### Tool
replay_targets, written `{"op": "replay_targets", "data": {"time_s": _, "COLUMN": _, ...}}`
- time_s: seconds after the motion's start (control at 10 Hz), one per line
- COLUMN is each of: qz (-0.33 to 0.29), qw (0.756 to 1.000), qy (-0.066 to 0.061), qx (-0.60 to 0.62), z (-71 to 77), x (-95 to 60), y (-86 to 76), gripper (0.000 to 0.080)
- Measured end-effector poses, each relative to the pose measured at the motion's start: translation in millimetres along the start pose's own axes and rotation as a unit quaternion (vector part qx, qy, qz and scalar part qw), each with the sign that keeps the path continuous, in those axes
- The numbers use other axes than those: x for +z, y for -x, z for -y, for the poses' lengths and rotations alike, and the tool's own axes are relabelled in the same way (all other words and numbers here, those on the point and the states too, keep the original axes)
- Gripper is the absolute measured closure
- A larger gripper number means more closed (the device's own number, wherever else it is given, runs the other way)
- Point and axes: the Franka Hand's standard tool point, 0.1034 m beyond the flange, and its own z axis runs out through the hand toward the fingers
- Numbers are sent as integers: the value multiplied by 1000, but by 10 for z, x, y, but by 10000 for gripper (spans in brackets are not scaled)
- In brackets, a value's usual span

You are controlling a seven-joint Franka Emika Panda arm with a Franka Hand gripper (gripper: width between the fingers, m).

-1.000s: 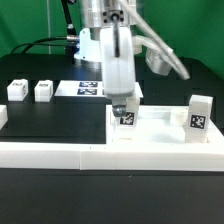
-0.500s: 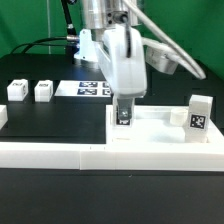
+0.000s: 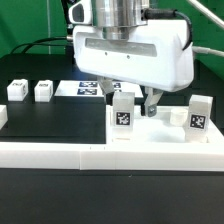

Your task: Assemble square table

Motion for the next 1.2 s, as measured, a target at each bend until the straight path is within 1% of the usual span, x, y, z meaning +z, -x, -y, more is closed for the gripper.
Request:
{"op": "replay_targets", "data": {"time_s": 0.1, "qz": -5, "qw": 993, "qy": 3, "qx": -115, "z": -46, "x": 7, "y": -59, "gripper": 151}}
{"op": "replay_targets", "data": {"time_s": 0.2, "qz": -6, "qw": 980, "qy": 5, "qx": -199, "z": -97, "x": 9, "y": -114, "gripper": 151}}
{"op": "replay_targets", "data": {"time_s": 0.3, "qz": -6, "qw": 969, "qy": 6, "qx": -246, "z": -109, "x": 15, "y": -121, "gripper": 151}}
{"op": "replay_targets", "data": {"time_s": 0.4, "qz": -6, "qw": 940, "qy": 13, "qx": -342, "z": -109, "x": 17, "y": -118, "gripper": 151}}
{"op": "replay_targets", "data": {"time_s": 0.5, "qz": -6, "qw": 941, "qy": 12, "qx": -338, "z": -110, "x": 18, "y": -118, "gripper": 151}}
{"op": "replay_targets", "data": {"time_s": 0.6, "qz": -6, "qw": 947, "qy": 12, "qx": -321, "z": -110, "x": 19, "y": -117, "gripper": 235}}
{"op": "replay_targets", "data": {"time_s": 0.7, "qz": -6, "qw": 947, "qy": 12, "qx": -321, "z": -111, "x": 19, "y": -118, "gripper": 373}}
{"op": "replay_targets", "data": {"time_s": 0.8, "qz": -6, "qw": 962, "qy": 9, "qx": -274, "z": -102, "x": 20, "y": -109, "gripper": 373}}
{"op": "replay_targets", "data": {"time_s": 0.9, "qz": -6, "qw": 973, "qy": 9, "qx": -230, "z": -101, "x": 20, "y": -108, "gripper": 513}}
{"op": "replay_targets", "data": {"time_s": 1.1, "qz": -6, "qw": 989, "qy": 8, "qx": -146, "z": -89, "x": 20, "y": -115, "gripper": 511}}
{"op": "replay_targets", "data": {"time_s": 1.2, "qz": -1, "qw": 997, "qy": 10, "qx": -83, "z": -69, "x": 23, "y": -123, "gripper": 511}}
